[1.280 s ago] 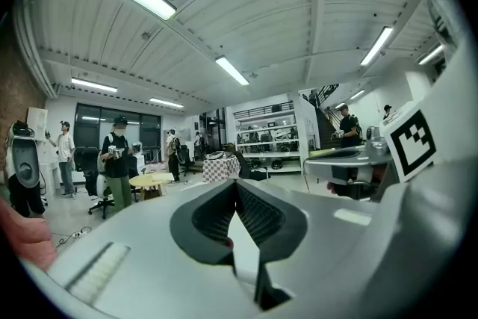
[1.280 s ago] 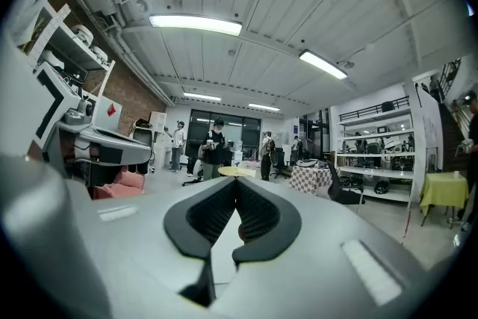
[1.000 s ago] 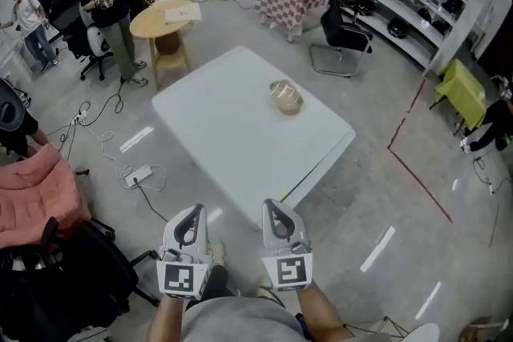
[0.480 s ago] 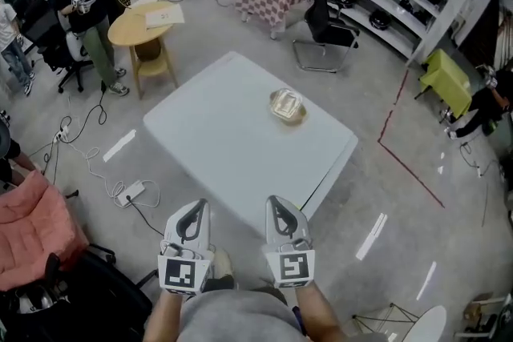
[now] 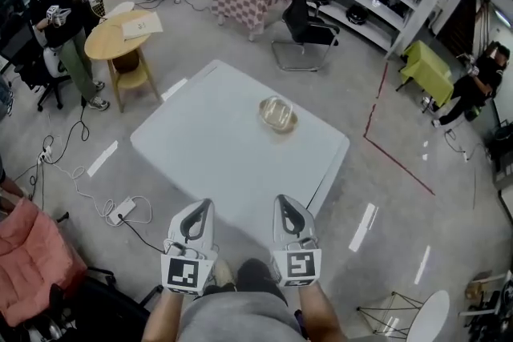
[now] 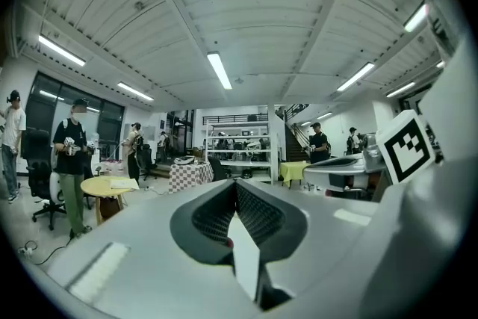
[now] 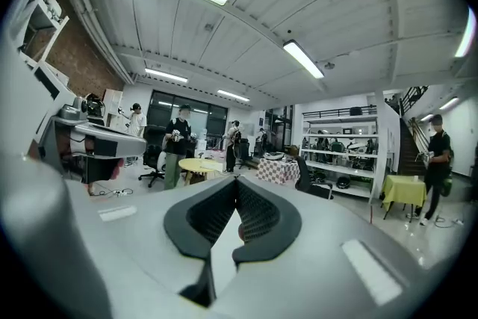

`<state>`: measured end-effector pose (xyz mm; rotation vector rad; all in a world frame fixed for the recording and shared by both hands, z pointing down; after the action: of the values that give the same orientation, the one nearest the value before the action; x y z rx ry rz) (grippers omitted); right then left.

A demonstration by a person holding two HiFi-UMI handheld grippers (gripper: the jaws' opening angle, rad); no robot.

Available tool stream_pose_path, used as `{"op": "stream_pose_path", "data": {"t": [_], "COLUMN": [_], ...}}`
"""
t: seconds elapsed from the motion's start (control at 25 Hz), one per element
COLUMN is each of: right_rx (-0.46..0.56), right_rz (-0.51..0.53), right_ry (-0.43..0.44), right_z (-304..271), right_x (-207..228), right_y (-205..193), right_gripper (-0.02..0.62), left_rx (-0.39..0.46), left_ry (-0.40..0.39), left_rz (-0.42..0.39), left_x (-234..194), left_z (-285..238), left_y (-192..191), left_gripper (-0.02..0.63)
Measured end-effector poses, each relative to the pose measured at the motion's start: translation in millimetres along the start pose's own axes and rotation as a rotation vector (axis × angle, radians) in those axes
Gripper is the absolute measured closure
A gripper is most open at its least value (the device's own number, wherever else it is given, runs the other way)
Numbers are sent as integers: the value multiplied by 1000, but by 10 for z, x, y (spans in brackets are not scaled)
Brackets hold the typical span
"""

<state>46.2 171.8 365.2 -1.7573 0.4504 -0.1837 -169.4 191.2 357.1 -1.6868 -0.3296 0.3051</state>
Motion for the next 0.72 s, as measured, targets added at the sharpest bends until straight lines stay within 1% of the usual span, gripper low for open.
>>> {"op": "stream_pose_path", "data": {"t": [0.24, 0.36, 0.56, 0.72], "right_rx": [-19, -17, -48, -70], "right_rz": [3, 9, 2, -1], "right_ry": [-47, -62, -70, -76], "right_z": [-411, -647, -1122, -1558], "right_x": [167, 273, 511, 693], "right_y": [33, 87, 64, 29], "right_gripper": [592, 592, 592, 592], "left_rx": [-13, -17, -32, -44], "left_ry": [-37, -42, -44, -42], "left_rz": [18, 29, 9, 13], "left_x": [-231, -339, -519, -689], "left_z": [-437, -667, -1159, -1566], "left_y": [-31, -3, -27, -49], "left_gripper": [595, 595, 595, 595]}}
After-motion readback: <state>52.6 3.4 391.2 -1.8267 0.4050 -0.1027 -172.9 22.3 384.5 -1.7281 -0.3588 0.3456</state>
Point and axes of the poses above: the fingertips, and each gripper's own axes: z backward along the fingers, x to its right, y out of its top, the point moved 9 cm from there along z, backward along the fingers, and after that the axes turned 5 degrees about -x, right-handed, at the moved point
